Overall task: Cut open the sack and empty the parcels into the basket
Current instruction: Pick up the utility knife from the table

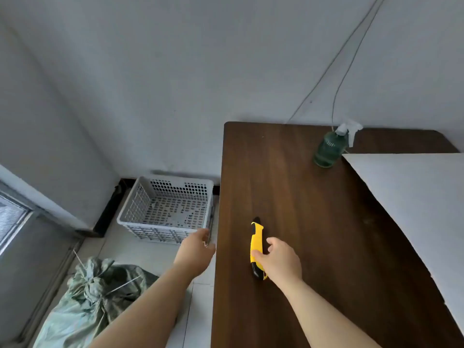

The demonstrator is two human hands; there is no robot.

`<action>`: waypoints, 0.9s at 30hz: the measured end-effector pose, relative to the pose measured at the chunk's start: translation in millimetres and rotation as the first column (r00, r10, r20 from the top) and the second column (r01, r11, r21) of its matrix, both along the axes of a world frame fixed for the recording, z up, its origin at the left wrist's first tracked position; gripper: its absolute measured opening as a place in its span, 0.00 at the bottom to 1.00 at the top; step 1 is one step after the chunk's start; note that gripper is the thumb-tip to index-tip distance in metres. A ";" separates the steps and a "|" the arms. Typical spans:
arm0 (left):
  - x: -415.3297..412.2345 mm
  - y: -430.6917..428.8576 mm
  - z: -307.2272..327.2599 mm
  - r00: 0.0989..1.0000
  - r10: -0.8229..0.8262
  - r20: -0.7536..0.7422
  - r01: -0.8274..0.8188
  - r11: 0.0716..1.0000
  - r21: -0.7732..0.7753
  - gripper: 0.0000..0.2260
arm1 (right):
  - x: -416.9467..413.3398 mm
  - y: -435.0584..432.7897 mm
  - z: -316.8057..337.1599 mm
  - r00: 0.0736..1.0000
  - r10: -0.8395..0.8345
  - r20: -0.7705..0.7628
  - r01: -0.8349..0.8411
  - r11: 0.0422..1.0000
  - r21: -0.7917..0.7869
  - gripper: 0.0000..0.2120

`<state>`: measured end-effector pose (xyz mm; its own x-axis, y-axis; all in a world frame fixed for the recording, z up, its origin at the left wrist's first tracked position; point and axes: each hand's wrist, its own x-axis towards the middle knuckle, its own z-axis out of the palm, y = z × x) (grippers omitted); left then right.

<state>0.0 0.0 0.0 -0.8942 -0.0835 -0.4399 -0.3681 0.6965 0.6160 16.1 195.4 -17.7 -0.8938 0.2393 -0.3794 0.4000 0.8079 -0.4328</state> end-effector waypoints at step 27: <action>42.6 -71.9 -11.8 0.961 0.272 0.037 -0.275 0.944 0.182 0.16 | -32.9 -88.9 26.0 0.969 0.218 -0.116 -0.246 0.891 -0.382 0.10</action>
